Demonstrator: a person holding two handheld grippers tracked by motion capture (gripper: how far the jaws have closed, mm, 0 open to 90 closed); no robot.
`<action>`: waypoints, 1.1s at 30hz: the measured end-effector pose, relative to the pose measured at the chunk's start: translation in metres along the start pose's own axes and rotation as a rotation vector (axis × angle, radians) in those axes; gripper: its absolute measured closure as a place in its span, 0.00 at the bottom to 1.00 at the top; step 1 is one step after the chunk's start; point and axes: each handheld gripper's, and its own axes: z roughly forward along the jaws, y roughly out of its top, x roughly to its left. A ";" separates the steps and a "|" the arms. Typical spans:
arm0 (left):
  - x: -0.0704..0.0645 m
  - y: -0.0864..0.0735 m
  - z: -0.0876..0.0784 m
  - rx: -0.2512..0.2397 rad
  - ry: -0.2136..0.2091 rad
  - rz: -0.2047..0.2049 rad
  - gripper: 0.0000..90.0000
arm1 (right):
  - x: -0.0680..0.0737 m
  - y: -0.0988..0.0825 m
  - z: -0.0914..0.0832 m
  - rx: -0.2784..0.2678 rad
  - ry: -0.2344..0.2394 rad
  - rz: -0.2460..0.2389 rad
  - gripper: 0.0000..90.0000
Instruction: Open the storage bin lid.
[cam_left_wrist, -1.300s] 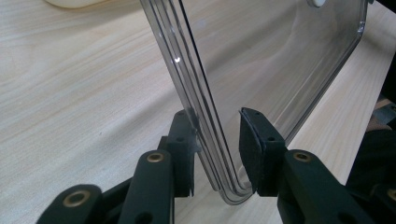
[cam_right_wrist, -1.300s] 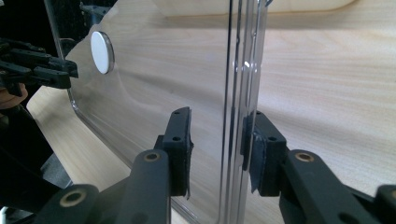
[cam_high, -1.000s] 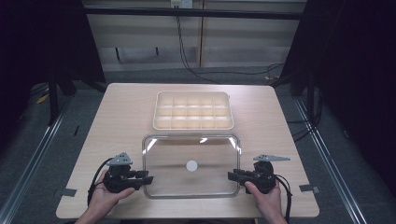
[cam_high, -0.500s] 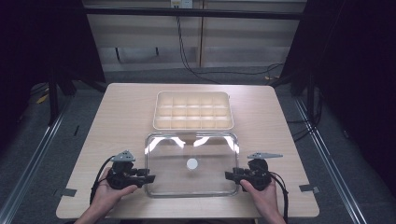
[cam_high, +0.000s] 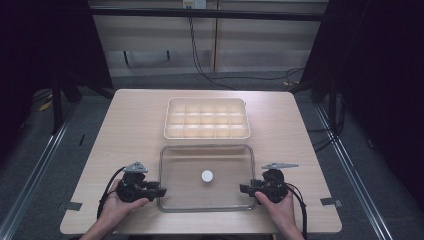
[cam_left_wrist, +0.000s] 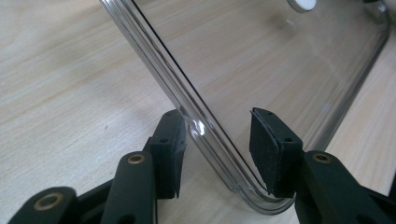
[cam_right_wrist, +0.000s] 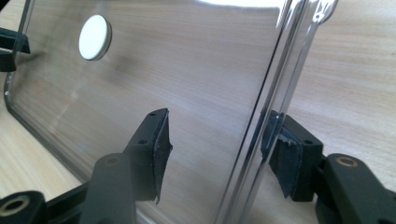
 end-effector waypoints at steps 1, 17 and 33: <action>0.001 0.000 0.000 0.014 -0.002 -0.008 0.62 | 0.000 0.000 0.000 0.001 -0.013 0.006 0.47; 0.002 0.003 0.005 0.014 0.008 -0.036 0.59 | -0.002 -0.001 -0.001 0.002 -0.065 0.004 0.52; -0.001 0.005 -0.002 -0.023 0.037 0.016 0.47 | 0.002 -0.001 -0.009 -0.049 -0.029 -0.022 0.41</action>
